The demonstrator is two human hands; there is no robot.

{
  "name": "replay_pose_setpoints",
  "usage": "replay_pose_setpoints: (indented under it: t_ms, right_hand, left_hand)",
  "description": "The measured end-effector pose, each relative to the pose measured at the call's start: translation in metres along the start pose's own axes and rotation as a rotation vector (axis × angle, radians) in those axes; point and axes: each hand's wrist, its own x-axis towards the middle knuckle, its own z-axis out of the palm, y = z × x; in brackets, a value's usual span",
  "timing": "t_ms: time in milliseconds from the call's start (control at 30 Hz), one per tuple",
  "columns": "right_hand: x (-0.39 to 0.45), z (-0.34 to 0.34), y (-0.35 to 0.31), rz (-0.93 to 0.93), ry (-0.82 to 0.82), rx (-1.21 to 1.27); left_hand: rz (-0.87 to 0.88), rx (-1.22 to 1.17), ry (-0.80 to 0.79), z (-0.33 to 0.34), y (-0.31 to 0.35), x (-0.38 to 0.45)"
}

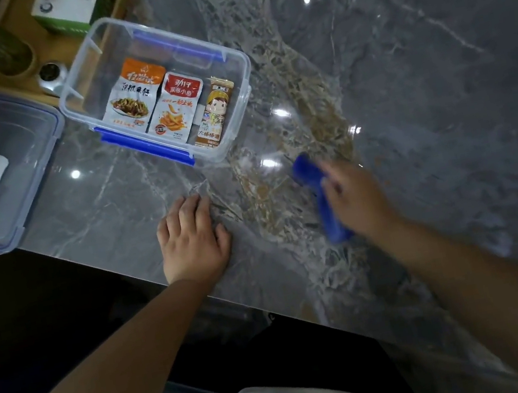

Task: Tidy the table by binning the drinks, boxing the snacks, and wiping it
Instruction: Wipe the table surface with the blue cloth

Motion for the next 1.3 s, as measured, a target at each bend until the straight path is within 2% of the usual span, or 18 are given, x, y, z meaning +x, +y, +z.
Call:
replay_pose_setpoints:
  t_ms: [100, 233, 300, 367, 467, 533, 600, 733, 833, 967, 1067, 1233, 1300]
  right_hand:
    - [0.075, -0.035, 0.011, 0.177, 0.230, 0.078]
    - [0.191, -0.060, 0.020, 0.096, 0.326, -0.141]
    - [0.233, -0.052, 0.025, 0.063, 0.261, -0.323]
    - [0.254, -0.031, 0.029, 0.033, 0.113, -0.497]
    - [0.257, -0.009, 0.031, 0.020, 0.051, -0.576]
    - [0.243, -0.004, 0.024, -0.040, 0.010, -0.603]
    - [0.211, 0.006, 0.013, -0.186, -0.032, -0.631]
    - [0.103, 0.043, -0.014, -0.437, -0.179, -0.573]
    - [0.032, 0.070, -0.026, -0.563, -0.292, -0.589]
    - [-0.035, 0.089, -0.030, -0.697, -0.347, -0.583]
    - [-0.060, 0.088, -0.026, -0.683, -0.340, -0.547]
    - [-0.080, 0.066, -0.012, -0.518, -0.277, -0.427]
    - [-0.080, 0.046, -0.001, -0.384, -0.206, -0.302]
  left_hand:
    - [0.002, -0.002, 0.018, 0.002, -0.001, 0.000]
    - [0.004, 0.012, 0.051, 0.004, -0.002, 0.001]
    - [0.019, 0.021, 0.073, 0.007, -0.004, 0.000]
    - [0.024, 0.025, 0.090, 0.010, -0.005, 0.000]
    - [0.020, 0.017, 0.104, 0.011, -0.005, 0.000]
    - [0.022, 0.009, 0.100, 0.011, -0.005, 0.001]
    - [0.023, 0.004, 0.089, 0.008, -0.005, 0.001]
    - [0.021, 0.004, 0.053, 0.005, -0.005, 0.001]
    - [0.019, -0.005, 0.031, 0.004, -0.004, 0.001]
    - [0.028, -0.012, 0.025, 0.003, -0.005, 0.000]
    - [0.031, -0.022, 0.011, 0.001, -0.007, -0.001]
    - [0.024, -0.039, -0.008, -0.003, -0.005, -0.001]
    - [0.030, -0.010, -0.026, -0.005, -0.003, -0.002]
